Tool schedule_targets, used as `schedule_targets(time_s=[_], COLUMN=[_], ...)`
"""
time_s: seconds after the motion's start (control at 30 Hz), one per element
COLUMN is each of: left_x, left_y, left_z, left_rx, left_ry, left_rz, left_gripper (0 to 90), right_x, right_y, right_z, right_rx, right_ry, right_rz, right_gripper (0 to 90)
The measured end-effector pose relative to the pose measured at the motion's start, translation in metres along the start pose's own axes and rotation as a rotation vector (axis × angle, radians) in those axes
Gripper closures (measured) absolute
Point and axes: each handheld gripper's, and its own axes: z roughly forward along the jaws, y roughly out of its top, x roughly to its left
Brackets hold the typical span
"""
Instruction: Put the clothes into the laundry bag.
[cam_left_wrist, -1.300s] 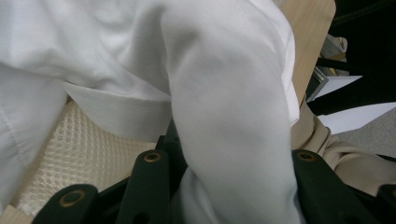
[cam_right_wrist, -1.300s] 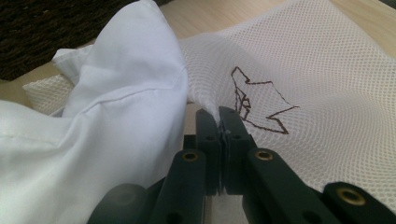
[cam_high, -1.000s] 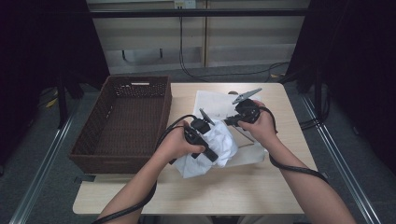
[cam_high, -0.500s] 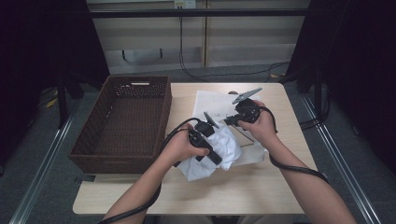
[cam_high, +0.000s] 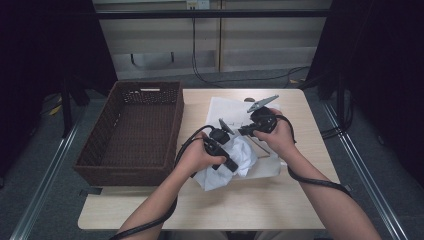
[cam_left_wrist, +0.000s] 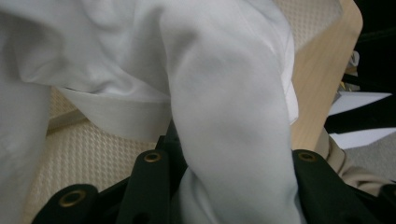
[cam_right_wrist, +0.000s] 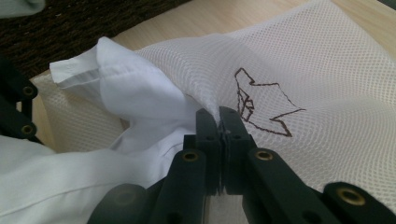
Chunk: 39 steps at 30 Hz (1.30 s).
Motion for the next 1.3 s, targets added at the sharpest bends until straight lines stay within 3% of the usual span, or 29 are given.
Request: schedule_targets(time_s=[0.2,0.23,0.47,0.63,0.77,0.87,0.9,0.97,1.3], left_x=[0.0038,0.0029,0.0042,0.0039,0.0044,0.0057,0.0046,0.0053,0.0033], left_y=[0.0009,0.0007,0.002,0.0033,0.003,0.0034,0.0033,0.0031,-0.0011], left_z=[0.0022,0.0026,0.0014,0.0021,0.0045,0.0036,0.0044,0.0042,0.0067], left_rx=[-0.015,-0.028,-0.047,-0.048,-0.071,-0.06,-0.073,-0.067,-0.113], left_ry=[0.009,0.012,0.03,0.075,0.09,0.102,0.109,0.118,0.134], left_rz=[0.002,-0.019,-0.036,-0.038,-0.066,-0.064,-0.082,-0.064,-0.116], left_gripper=[64.4,64.4,64.2,63.9,63.7,63.4,63.4,63.3,63.0], right_x=[0.0014,0.0011,0.0011,0.0012,0.0014,0.0017,0.0018,0.0023,0.003], right_y=[0.0003,0.0002,0.0001,0.0001,-0.0002,-0.0008,-0.0009,-0.001,-0.0026], right_z=[0.0004,0.0003,-0.0004,-0.0011,-0.0013,-0.0011,-0.001,-0.001,0.0003], right_rx=[0.0,0.0,-0.001,0.001,0.001,0.004,0.002,0.003,0.003], right_ry=[0.001,0.002,0.0,0.003,0.003,0.005,0.004,0.001,0.003], right_rz=[-0.005,-0.006,-0.004,-0.002,-0.005,-0.003,-0.004,0.0,-0.004], right_gripper=[88.6,88.6,88.6,88.6,88.6,88.6,88.6,88.6,88.6])
